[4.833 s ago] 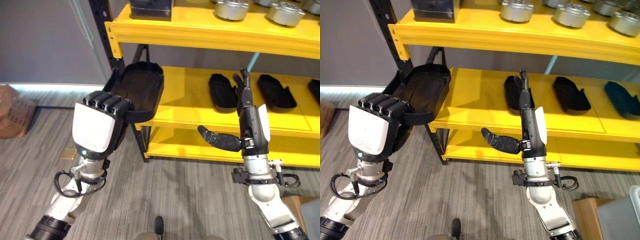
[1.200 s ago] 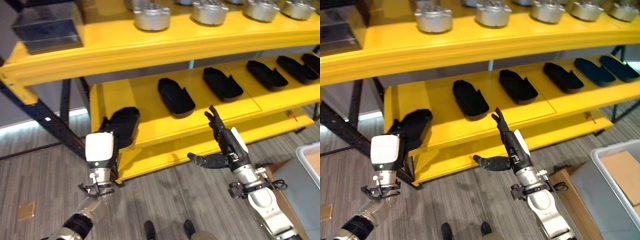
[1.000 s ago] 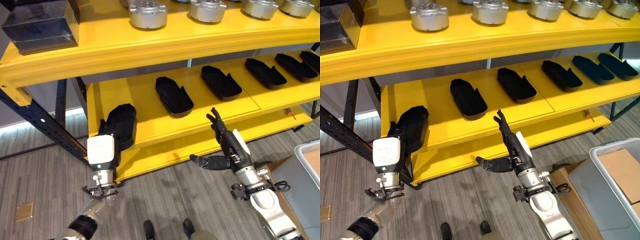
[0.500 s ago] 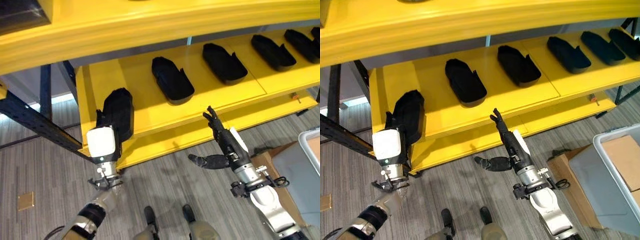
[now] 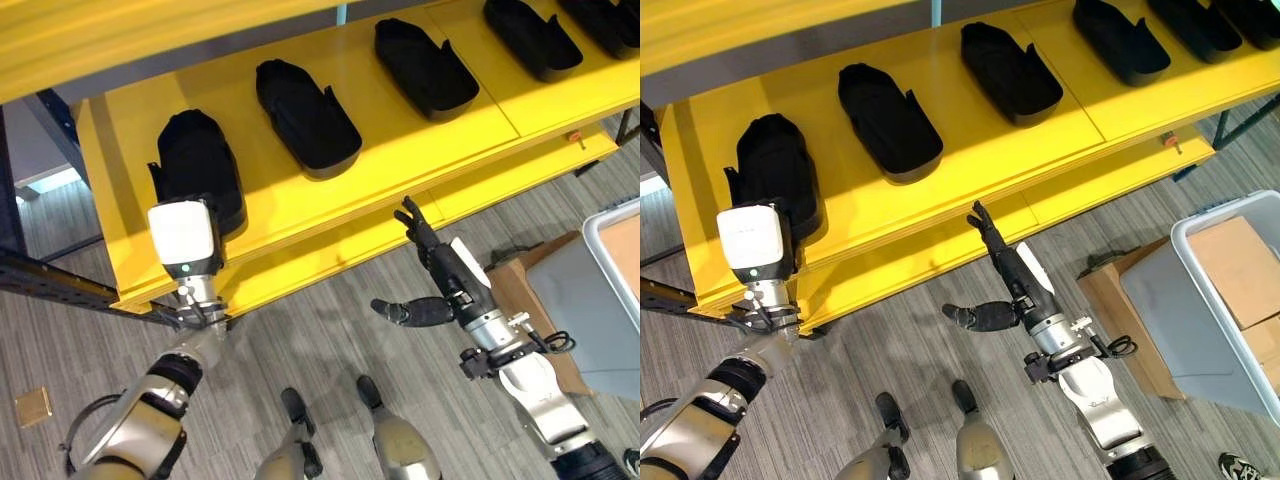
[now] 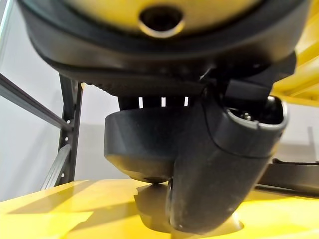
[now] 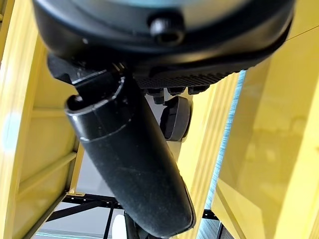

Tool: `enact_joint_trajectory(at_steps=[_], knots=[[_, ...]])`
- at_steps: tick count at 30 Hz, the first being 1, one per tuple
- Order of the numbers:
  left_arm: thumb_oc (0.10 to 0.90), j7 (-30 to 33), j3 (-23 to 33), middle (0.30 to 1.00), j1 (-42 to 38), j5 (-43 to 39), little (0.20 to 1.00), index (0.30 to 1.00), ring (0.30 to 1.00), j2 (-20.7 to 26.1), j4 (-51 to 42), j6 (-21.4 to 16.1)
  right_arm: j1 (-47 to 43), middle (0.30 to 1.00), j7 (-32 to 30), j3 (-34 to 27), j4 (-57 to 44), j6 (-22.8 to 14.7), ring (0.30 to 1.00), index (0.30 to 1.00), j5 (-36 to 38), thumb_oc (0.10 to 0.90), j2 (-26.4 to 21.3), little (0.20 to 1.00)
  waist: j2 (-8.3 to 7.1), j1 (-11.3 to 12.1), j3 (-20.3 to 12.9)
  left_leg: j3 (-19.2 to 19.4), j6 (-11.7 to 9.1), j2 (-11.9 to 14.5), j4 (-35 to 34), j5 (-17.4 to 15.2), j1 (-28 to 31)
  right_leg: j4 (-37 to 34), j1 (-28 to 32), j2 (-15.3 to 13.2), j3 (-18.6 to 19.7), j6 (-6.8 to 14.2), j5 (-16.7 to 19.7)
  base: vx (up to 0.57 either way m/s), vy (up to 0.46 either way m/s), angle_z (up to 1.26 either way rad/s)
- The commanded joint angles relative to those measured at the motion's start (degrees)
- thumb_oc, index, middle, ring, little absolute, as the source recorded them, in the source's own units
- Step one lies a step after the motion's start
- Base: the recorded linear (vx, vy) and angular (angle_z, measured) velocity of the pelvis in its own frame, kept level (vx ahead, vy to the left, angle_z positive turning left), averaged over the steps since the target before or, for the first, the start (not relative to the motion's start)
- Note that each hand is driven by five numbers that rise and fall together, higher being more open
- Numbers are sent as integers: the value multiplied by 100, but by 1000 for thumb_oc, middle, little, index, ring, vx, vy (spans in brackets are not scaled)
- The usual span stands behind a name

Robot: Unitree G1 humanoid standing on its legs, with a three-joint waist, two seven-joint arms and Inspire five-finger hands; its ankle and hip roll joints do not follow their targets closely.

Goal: Move parts from the plastic box to the shelf.

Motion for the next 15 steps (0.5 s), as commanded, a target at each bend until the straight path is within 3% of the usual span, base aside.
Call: enact_joint_trajectory(at_steps=[1,15], knots=[[400,-333,77,300,-494,-239,300,300,300,264,451,143,-264,1000,90,-349,-555,-707,1000,1000,188,900,-222,1000,59,16,-382,672,-407,752,1346,-842,227,652,-726,41,-423,50,-19,37,12,-1],[400,-1027,-6,300,-851,-590,300,300,300,587,1190,666,-332,1000,246,-443,-544,-566,1000,1000,181,900,-332,1000,118,-160,-239,712,-453,816,1605,-811,80,965,-985,66,-416,-26,-171,25,14,-1]])
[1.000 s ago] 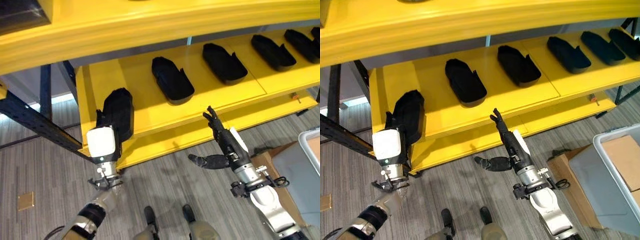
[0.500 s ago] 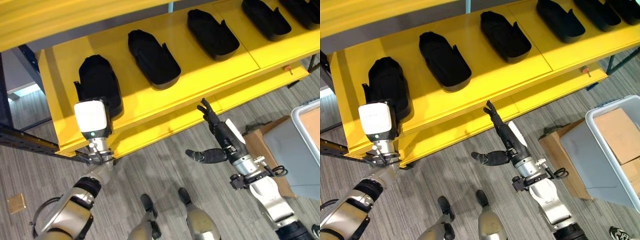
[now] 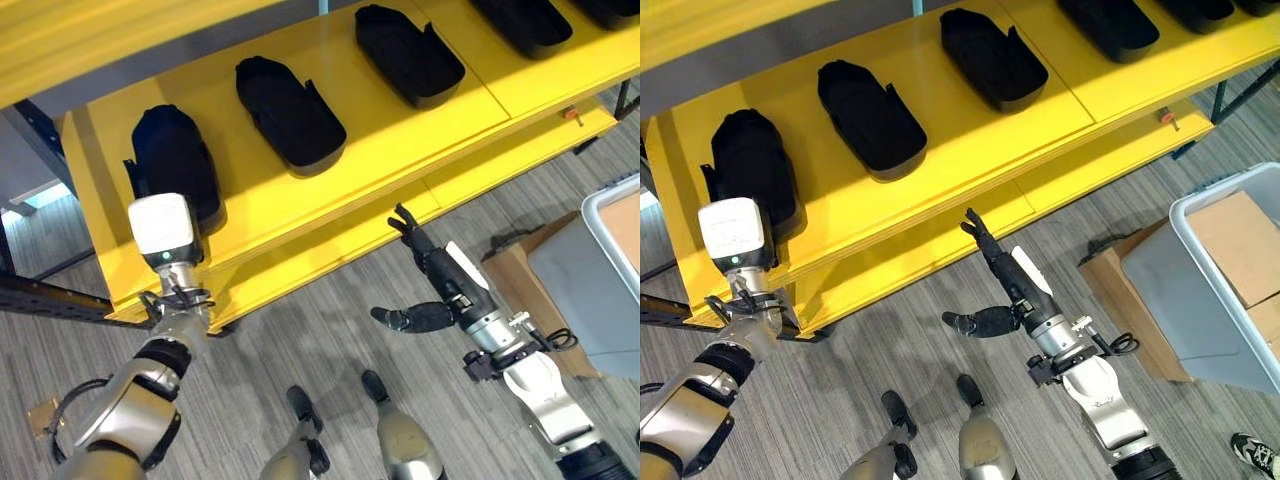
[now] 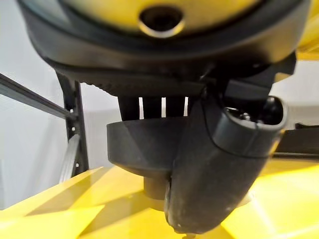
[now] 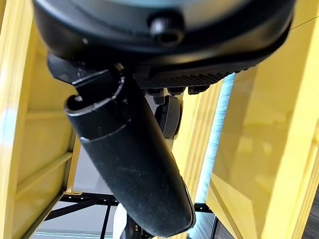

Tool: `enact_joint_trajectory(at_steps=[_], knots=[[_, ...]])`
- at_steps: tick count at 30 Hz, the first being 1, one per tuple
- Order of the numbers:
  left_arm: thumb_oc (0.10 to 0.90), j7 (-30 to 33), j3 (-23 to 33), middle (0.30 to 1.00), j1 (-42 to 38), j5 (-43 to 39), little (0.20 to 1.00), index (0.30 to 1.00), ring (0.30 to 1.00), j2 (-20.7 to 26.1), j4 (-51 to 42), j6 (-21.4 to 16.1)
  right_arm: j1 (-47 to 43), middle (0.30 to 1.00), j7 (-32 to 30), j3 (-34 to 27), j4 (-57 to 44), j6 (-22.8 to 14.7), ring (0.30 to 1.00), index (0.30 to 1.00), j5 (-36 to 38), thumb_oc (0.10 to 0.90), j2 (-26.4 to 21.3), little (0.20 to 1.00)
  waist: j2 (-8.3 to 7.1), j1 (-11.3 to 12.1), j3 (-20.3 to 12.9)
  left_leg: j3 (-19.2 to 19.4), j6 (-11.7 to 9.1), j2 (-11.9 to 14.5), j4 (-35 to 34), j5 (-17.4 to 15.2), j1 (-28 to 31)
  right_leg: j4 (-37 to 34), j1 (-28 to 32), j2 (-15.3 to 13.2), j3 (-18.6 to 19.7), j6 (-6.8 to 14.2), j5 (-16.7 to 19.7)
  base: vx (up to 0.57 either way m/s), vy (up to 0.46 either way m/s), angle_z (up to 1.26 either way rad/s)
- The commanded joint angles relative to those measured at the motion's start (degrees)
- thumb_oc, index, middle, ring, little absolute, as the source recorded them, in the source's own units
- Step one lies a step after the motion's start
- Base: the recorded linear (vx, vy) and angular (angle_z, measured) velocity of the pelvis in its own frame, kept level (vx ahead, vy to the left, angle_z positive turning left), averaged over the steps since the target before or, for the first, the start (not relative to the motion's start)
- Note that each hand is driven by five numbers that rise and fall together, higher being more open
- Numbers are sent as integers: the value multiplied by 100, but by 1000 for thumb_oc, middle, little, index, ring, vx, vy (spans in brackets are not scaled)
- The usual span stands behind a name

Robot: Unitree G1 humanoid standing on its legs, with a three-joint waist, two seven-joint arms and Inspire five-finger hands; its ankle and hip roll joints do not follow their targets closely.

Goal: Move parts from the plastic box to the shelf.

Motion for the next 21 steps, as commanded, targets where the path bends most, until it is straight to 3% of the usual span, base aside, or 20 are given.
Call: enact_joint_trajectory(at_steps=[1,8,11,21], knots=[[400,-219,151,300,-318,-175,300,300,300,403,545,322,-338,1000,-7,-430,-540,-572,1000,1000,178,900,-174,1000,-97,31,-351,565,-445,802,1630,-797,70,959,-958,59,-452,-25,-184,18,22,-4],[400,-266,116,300,-451,-259,300,300,300,417,744,373,-391,1000,-50,-416,-533,-509,1000,1000,150,900,-185,1000,-121,3,-285,571,-444,816,1714,-821,-8,1053,-1061,58,-460,-41,-208,6,4,-3],[400,-299,83,300,-656,-531,300,300,300,442,852,701,-515,1000,-170,-388,-482,-477,1000,1000,140,900,-193,1000,-204,8,-145,506,-431,831,1913,-872,-245,1228,-1292,81,-462,-70,-232,0,0,0],[400,-242,217,300,-732,-843,300,300,300,388,989,885,-625,1000,-249,-350,-449,-425,1000,1000,99,900,-124,1000,-274,44,-32,455,-427,870,2091,-881,-396,1400,-1415,99,-491,-105,-287,-1,-5,4]])
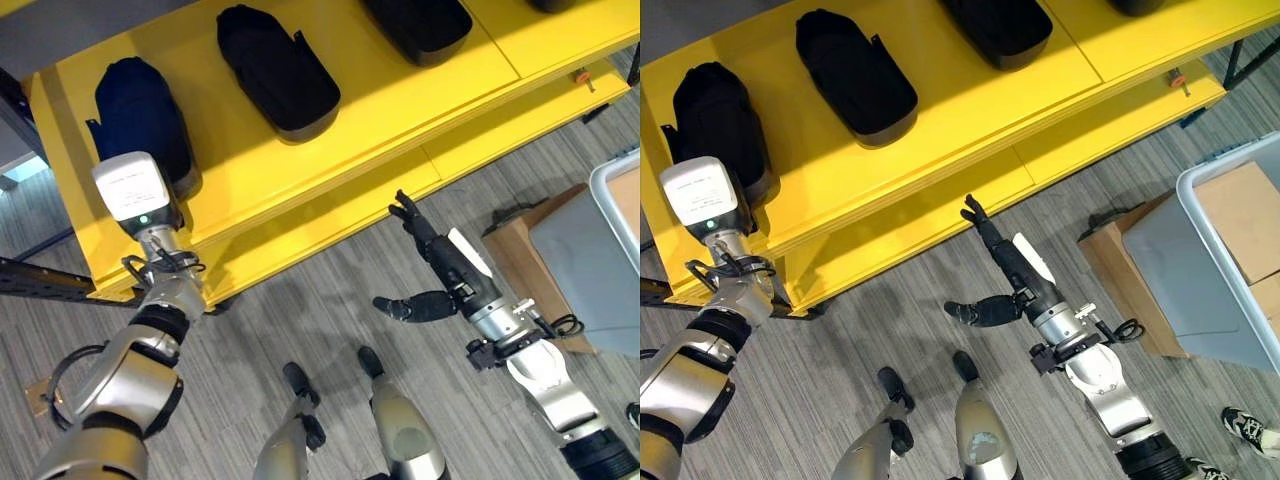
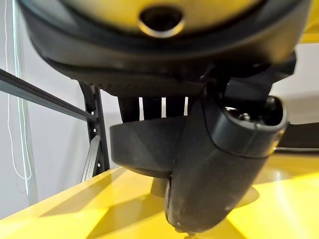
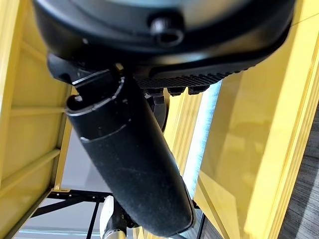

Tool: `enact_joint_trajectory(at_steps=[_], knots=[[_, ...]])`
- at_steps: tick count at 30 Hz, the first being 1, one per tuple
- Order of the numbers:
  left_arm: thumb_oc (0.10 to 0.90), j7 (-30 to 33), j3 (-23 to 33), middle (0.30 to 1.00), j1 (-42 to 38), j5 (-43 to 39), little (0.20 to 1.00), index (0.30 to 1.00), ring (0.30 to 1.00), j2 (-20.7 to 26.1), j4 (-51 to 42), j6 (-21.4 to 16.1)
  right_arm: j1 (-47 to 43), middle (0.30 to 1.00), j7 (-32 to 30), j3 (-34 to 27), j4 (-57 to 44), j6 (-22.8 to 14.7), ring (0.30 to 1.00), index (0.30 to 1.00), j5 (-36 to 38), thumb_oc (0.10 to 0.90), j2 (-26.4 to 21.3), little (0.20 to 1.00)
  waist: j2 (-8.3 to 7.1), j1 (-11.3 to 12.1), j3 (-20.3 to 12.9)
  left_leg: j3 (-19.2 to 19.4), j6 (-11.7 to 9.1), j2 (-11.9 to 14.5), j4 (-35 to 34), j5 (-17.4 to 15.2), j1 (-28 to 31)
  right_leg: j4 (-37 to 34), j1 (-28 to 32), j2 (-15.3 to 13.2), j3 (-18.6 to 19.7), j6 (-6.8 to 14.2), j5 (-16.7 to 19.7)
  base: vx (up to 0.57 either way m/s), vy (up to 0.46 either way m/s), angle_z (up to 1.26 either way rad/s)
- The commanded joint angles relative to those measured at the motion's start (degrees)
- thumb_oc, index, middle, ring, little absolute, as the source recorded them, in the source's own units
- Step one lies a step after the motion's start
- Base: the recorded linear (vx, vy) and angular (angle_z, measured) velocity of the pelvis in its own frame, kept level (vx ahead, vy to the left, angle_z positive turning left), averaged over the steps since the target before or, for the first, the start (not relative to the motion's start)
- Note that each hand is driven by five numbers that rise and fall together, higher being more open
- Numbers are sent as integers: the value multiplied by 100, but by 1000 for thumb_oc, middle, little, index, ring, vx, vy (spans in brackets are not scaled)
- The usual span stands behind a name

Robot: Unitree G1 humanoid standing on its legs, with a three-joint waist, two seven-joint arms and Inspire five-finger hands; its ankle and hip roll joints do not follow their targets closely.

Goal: Move parts from the plastic box to the shelf.

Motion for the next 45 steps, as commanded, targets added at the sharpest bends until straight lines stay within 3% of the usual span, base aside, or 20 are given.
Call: enact_joint_trajectory(at_steps=[1,14,15,16,17,18,29,35,38,45], knots=[[400,-157,230,300,228,-375,300,300,300,329,600,292,-299,1000,-157,-342,-460,-443,1000,1000,98,900,33,1000,-308,76,-432,314,-361,751,1712,-896,103,115,-490,-48,-519,-81,150,0,0,0],[400,-189,294,300,180,-632,300,300,300,248,589,190,-361,1000,-302,-276,-495,-336,1000,1000,-45,900,94,1000,-332,89,-359,307,-373,778,1756,-875,80,164,-507,-27,-528,-110,137,0,0,0],[480,-202,293,413,171,-653,413,413,413,238,598,151,-380,1000,-310,-267,-477,-325,1000,1000,-34,900,90,1000,-335,90,-356,309,-372,780,1755,-878,77,165,-509,-27,-531,-114,136,0,0,0],[629,-198,296,621,161,-650,621,621,621,229,615,96,-395,1000,-311,-257,-458,-321,1000,1000,-26,900,89,1000,-337,92,-355,306,-373,783,1755,-875,72,167,-511,-25,-534,-117,136,0,0,0],[869,-204,302,956,150,-647,956,956,956,222,635,55,-408,1000,-311,-244,-442,-325,1000,1000,-42,900,91,1000,-339,92,-351,307,-377,787,1758,-870,70,172,-512,-22,-532,-120,134,0,0,0],[900,-205,304,1000,147,-650,1000,1000,1000,221,640,46,-411,1000,-310,-240,-438,-325,1000,1000,-45,900,93,1000,-340,91,-350,307,-378,789,1759,-868,69,174,-513,-21,-531,-121,133,0,0,0],[900,-481,248,1000,24,-703,1000,1000,1000,105,514,-839,-425,1000,-303,-167,-422,-283,1000,1000,-91,900,76,1000,-319,35,-363,362,-378,777,1698,-867,142,180,-492,-9,-508,-135,120,0,-1,0],[900,-545,127,1000,13,-526,1000,1000,1000,-19,400,-944,-384,1000,-225,-163,-482,-244,1000,1000,-91,900,58,1000,-310,-1,-378,396,-390,787,1670,-837,196,178,-452,-6,-503,-135,114,10,-1,0],[900,-791,-78,1000,-94,-203,1000,1000,1000,-15,286,-1267,-417,1000,-221,-121,-471,-222,1000,1000,-82,900,33,1000,-300,-24,-394,432,-382,768,1615,-857,226,166,-458,-3,-489,-127,128,0,0,0],[900,-1552,-414,1000,-265,-5,1000,1000,1000,91,43,-1514,-431,1000,-96,-172,-538,-121,1000,1000,-55,900,-41,1000,-217,-93,-399,471,-392,735,1524,-831,321,158,-430,4,-456,-119,131,10,5,-1]])
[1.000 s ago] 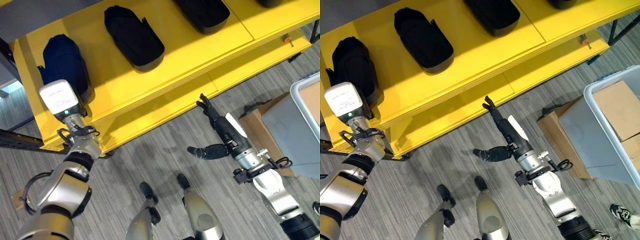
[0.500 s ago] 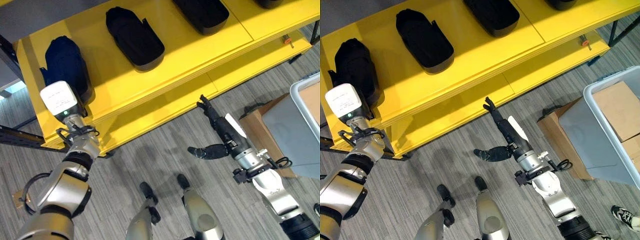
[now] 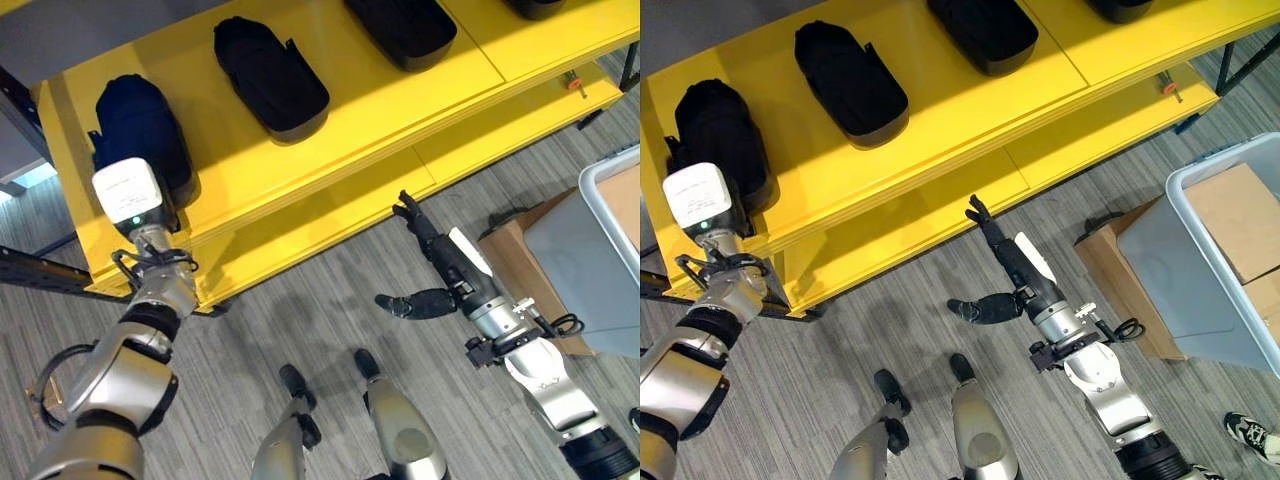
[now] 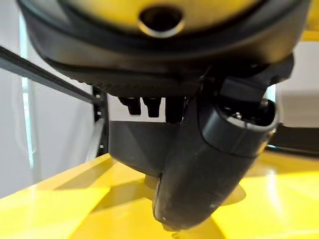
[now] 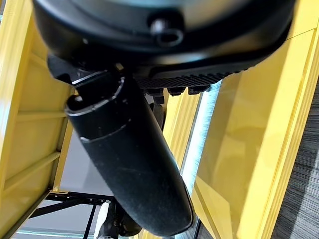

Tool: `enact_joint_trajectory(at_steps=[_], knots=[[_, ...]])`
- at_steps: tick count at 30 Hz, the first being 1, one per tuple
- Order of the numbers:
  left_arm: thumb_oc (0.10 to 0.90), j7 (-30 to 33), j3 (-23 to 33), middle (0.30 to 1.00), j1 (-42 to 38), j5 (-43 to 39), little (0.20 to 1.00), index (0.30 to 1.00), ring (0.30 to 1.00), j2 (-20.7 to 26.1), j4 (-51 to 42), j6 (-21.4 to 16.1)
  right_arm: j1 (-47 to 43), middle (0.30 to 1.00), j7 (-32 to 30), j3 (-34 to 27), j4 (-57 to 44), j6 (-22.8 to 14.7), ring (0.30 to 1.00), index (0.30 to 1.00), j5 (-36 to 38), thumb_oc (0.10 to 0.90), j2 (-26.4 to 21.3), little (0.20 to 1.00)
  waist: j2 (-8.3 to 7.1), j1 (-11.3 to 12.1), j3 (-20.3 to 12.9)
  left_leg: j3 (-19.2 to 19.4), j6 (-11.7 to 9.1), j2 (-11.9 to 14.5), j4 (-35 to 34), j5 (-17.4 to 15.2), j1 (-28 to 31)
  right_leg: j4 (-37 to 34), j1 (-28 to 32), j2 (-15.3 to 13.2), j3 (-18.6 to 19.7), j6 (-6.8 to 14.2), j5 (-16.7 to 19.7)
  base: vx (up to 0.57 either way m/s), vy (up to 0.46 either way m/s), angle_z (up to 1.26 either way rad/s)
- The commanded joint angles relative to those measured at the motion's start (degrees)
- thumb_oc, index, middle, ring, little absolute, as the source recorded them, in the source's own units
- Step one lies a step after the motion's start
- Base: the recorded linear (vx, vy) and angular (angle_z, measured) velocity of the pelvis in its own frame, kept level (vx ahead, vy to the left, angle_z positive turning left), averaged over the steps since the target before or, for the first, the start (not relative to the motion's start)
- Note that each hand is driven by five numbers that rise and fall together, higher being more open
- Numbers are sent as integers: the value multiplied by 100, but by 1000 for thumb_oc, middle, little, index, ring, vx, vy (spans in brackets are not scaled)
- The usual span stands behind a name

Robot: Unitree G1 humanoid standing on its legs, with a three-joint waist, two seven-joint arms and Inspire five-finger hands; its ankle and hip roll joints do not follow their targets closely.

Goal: Move parts from the plastic box to the shelf.

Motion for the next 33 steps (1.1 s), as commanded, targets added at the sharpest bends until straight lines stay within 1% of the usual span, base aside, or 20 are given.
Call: enact_joint_trajectory(at_steps=[1,3,5,7,8,14,17,20,22,26,28,29,31,32,33], knots=[[900,-751,-193,1000,-116,227,1000,1000,1000,-155,-235,-654,-372,1000,73,-203,-527,-414,1000,1000,85,900,-60,1000,-169,-153,-387,344,-362,535,1244,-804,442,-580,-56,-162,-448,32,275,38,17,-4],[900,-813,-196,1000,-107,283,1000,1000,1000,-129,-249,-738,-348,1000,120,-230,-529,-408,1000,1000,115,900,-81,1000,-144,-164,-402,352,-368,527,1219,-789,474,-583,-37,-166,-448,33,269,43,18,-3],[900,-979,-224,1000,-116,192,1000,1000,1000,-37,-277,-894,-276,1000,221,-286,-543,-420,1000,1000,140,900,-148,1000,-70,-195,-451,370,-382,514,1183,-740,541,-586,3,-170,-438,32,251,71,27,-1],[900,-1092,-209,1000,-89,183,1000,1000,1000,1,-330,-970,-146,1000,327,-373,-581,-450,1000,1000,161,900,-205,1000,19,-229,-499,387,-395,500,1137,-688,630,-588,62,-173,-434,30,225,93,33,-7],[900,-1117,-191,1000,-72,164,1000,1000,1000,7,-331,-1007,-102,1000,354,-400,-604,-452,1000,1000,166,900,-219,1000,39,-240,-518,394,-396,495,1122,-682,654,-588,74,-172,-431,30,218,94,32,-8],[900,-1179,-74,1000,93,-18,1000,1000,1000,-64,-301,-992,128,1000,507,-502,-642,-478,1000,1000,173,900,-299,1000,181,-298,-646,425,-420,471,1048,-611,795,-622,194,-177,-403,20,163,75,22,-4],[900,-1224,0,1000,147,-53,1000,1000,1000,-81,-272,-982,174,1000,531,-529,-650,-492,1000,1000,163,900,-315,1000,204,-310,-662,435,-426,468,1024,-603,812,-620,193,-178,-395,25,153,15,1,-2],[900,-1289,73,1000,199,-277,1000,1000,1000,-100,-233,-1070,215,1000,528,-547,-694,-468,1000,1000,129,900,-327,1000,213,-325,-666,445,-425,464,1007,-609,834,-618,199,-183,-388,27,143,0,0,0],[900,-1376,138,1000,240,-246,1000,1000,1000,-150,-238,-1030,262,1000,561,-590,-748,-437,1000,1000,120,900,-320,1000,219,-335,-676,444,-422,460,989,-608,849,-616,204,-178,-389,27,140,16,-4,0],[900,-1584,162,1000,274,-304,1000,1000,1000,-118,-242,-1123,326,1000,606,-625,-793,-437,1000,1000,105,900,-352,1000,239,-350,-703,458,-417,450,965,-617,895,-616,224,-181,-390,34,136,24,-7,-2],[900,-1641,187,1000,281,-320,1000,1000,1000,-105,-267,-1069,337,1000,635,-660,-805,-415,1000,1000,142,900,-371,1000,257,-352,-711,455,-419,446,959,-607,911,-615,237,-181,-395,33,133,17,1,0],[900,-1787,193,1000,276,-283,1000,1000,1000,-64,-283,-966,355,1000,673,-685,-811,-417,1000,1000,159,900,-386,1000,283,-356,-722,456,-428,445,947,-584,924,-624,256,-180,-396,35,126,36,10,2],[900,-1871,185,1000,295,-214,1000,1000,1000,-18,-275,-879,365,1000,699,-708,-815,-408,1000,1000,175,900,-405,1000,311,-359,-729,455,-426,437,928,-572,942,-625,266,-181,-399,34,122,16,9,1],[900,-2035,184,1000,290,-356,1000,1000,1000,61,-225,-849,379,1000,707,-721,-821,-399,1000,1000,193,900,-432,1000,342,-364,-734,466,-432,435,911,-558,964,-637,284,-186,-402,37,118,32,33,-1],[900,-2106,204,1000,325,-288,1000,1000,1000,78,-214,-782,406,1000,720,-749,-857,-366,1000,1000,178,900,-442,1000,373,-364,-739,456,-435,426,895,-542,975,-646,302,-193,-408,40,112,33,35,-1]])
